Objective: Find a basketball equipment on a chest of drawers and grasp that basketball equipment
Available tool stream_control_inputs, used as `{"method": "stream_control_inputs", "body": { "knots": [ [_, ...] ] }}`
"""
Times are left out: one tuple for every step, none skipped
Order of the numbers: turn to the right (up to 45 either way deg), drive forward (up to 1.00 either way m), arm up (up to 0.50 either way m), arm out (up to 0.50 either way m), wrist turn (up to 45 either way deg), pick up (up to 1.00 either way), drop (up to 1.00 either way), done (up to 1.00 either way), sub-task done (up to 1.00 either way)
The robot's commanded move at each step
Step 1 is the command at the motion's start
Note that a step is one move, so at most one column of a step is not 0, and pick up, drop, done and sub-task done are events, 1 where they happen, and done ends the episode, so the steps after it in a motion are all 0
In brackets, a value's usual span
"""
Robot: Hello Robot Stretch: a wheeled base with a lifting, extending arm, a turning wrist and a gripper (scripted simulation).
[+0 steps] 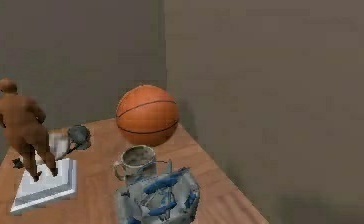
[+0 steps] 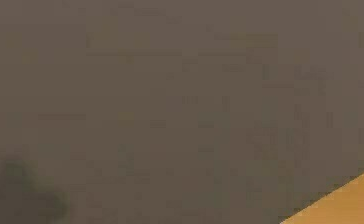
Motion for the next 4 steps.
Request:
{"method": "stream_control_inputs", "body": {
  "knots": [
    [-45.0,0.00,0.00,0.00,0.0,0.00,0.00,0.00,0.00],
    [-45.0,0.00,0.00,0.00,0.0,0.00,0.00,0.00,0.00],
    [-9.0,0.00,0.00,0.00,0.0,0.00,0.00,0.00,0.00],
    [0.0,0.00,0.50,0.00,0.0,0.00,0.00,0.00,0.00]
  ]
}}
